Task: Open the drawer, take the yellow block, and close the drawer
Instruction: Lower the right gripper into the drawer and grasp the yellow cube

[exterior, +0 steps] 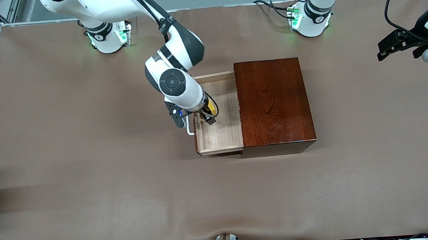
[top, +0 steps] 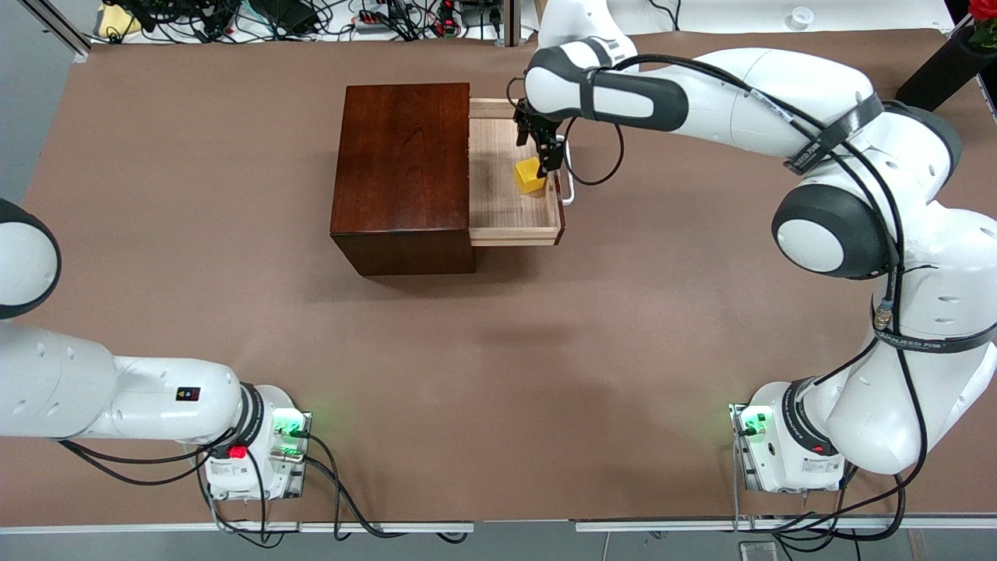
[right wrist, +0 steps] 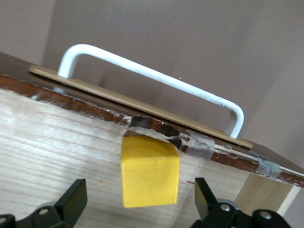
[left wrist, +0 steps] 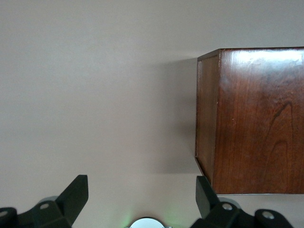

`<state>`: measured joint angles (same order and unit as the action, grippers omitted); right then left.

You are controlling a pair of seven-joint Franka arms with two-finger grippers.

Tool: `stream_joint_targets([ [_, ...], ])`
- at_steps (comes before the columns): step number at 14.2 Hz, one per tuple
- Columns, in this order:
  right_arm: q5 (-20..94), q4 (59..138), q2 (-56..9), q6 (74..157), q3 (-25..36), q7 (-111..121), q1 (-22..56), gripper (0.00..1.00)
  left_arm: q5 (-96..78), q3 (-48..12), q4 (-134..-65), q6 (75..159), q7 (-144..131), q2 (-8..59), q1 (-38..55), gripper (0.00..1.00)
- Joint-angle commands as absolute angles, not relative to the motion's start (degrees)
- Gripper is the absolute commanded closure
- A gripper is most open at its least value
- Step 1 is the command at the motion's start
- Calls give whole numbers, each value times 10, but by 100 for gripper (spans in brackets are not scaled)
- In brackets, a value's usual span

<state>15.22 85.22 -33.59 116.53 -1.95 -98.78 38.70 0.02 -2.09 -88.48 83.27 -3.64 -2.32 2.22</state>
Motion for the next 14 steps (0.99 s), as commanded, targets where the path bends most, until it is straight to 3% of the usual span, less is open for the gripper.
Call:
stream_joint_targets([
  [1,154,845,-346,1165,-14,-989,395,0,1,-24,-881,859,-45,-14,25,0],
  [2,149,845,-347,1165,-14,-987,396,0,1,-25,-881,864,-44,-12,25,0],
  [4,147,844,-353,1175,-14,-987,399,21,7,-25,-876,867,-34,-5,22,0],
  [8,149,840,-353,1180,-14,-972,401,100,9,-26,-877,875,-34,-4,23,0],
  [11,163,792,-349,1171,-16,-983,396,100,10,-26,-877,884,-34,-3,20,0],
  [14,200,729,-345,1062,-9,-983,377,100,9,-25,-875,885,-34,3,14,0],
])
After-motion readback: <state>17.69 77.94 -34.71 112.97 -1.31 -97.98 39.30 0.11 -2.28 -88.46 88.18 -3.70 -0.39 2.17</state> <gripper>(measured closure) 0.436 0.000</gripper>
